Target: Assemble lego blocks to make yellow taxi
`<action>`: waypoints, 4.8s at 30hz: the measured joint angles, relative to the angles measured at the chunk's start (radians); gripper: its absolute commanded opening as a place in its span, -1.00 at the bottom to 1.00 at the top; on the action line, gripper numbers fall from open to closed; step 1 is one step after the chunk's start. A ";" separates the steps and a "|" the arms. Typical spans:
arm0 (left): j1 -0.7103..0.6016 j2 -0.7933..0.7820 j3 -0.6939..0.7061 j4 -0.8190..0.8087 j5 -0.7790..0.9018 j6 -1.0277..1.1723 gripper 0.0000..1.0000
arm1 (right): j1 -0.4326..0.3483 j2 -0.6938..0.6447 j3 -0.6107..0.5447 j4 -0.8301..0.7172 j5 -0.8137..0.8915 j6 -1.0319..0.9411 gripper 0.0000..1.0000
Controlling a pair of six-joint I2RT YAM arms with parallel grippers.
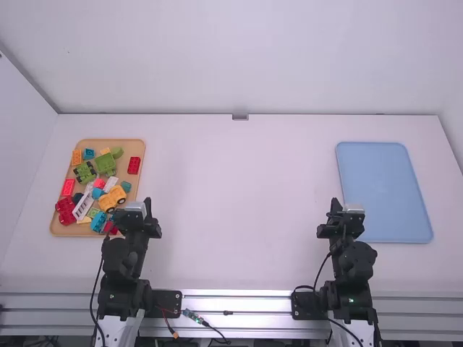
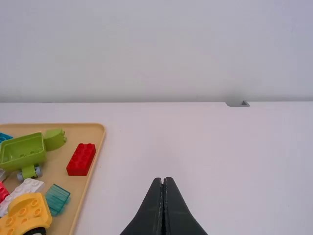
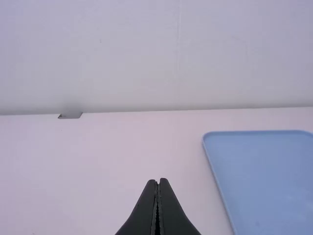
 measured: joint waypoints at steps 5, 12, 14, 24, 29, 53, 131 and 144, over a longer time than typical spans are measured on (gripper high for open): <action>-0.020 0.022 0.001 0.027 -0.016 -0.011 -0.90 | 0.011 0.020 0.002 -0.003 0.013 0.018 -0.90; -0.031 0.086 0.058 0.011 -0.063 -0.023 -0.77 | -0.030 0.077 0.046 -0.063 0.058 0.064 -0.79; -0.031 0.105 0.082 -0.006 -0.081 -0.023 -0.73 | -0.038 0.093 0.062 -0.079 0.075 0.078 -0.76; -0.031 0.206 0.176 0.024 -0.175 -0.023 -0.53 | -0.010 0.164 0.136 -0.149 0.147 0.082 -0.62; -0.031 0.263 0.244 0.060 -0.204 -0.023 -0.40 | 0.016 0.199 0.168 -0.184 0.181 0.057 -0.55; -0.031 0.710 0.682 -0.217 -0.219 -0.169 0.50 | 0.033 0.383 0.354 -0.237 0.326 0.050 -0.18; 0.255 1.238 0.982 -0.602 -0.238 -0.996 0.98 | 0.033 1.203 0.885 -0.214 0.291 0.110 0.97; 0.526 1.522 1.077 -0.614 -0.003 -1.272 0.98 | 0.033 1.203 0.885 -0.214 0.288 0.110 0.97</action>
